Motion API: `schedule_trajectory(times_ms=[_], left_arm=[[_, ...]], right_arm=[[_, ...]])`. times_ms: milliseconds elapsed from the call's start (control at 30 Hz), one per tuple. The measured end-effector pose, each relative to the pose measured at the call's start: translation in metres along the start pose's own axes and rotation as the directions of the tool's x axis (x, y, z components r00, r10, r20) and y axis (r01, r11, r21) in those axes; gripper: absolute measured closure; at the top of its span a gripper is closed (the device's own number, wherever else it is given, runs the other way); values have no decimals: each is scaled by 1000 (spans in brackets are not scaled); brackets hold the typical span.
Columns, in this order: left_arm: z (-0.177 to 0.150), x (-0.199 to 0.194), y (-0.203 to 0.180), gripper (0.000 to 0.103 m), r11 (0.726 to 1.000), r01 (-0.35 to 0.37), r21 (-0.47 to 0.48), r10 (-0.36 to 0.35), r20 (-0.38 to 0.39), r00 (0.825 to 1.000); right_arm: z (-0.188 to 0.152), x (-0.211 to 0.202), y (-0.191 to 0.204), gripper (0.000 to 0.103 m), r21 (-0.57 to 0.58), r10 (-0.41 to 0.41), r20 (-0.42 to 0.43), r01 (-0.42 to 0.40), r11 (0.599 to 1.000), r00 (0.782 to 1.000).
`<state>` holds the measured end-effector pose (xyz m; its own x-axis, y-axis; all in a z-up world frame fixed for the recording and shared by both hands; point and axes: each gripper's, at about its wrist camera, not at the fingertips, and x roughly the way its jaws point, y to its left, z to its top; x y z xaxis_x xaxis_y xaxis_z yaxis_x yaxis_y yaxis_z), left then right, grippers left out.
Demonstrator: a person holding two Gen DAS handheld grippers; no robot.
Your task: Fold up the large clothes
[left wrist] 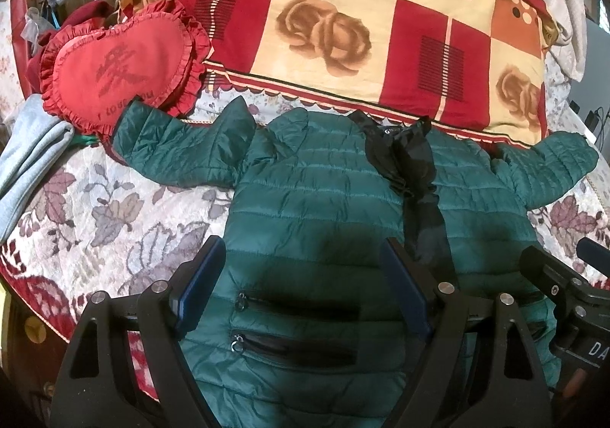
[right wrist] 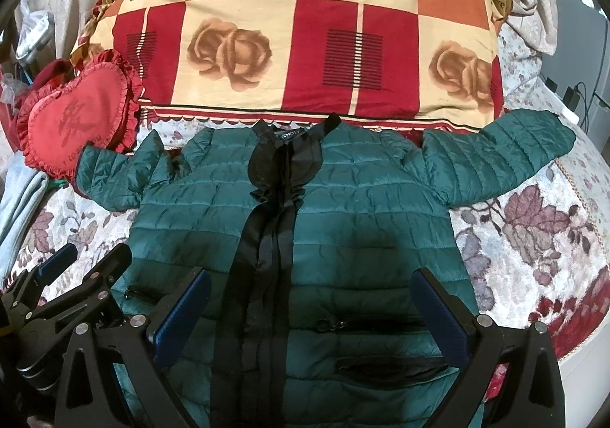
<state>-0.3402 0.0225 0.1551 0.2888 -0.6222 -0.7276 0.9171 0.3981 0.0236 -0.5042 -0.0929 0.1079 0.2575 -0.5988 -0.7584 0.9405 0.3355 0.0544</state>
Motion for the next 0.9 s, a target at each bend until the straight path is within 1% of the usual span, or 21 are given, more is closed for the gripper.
schedule_trajectory(times_ms=[233, 567, 900], left_arm=[[0, 4, 1, 20, 1000, -4, -3, 4, -8, 1000], [3, 22, 9, 20, 1000, -23, -19, 22, -43, 999], [7, 45, 25, 20, 998, -45, -37, 42, -75, 996]], right_arm=[[2, 7, -1, 0, -6, -6, -7, 6, 1000, 1000], [5, 16, 0, 0, -7, -1, -24, 1, 1000, 1000], [8, 37, -8, 0, 17, -14, -46, 15, 1000, 999]])
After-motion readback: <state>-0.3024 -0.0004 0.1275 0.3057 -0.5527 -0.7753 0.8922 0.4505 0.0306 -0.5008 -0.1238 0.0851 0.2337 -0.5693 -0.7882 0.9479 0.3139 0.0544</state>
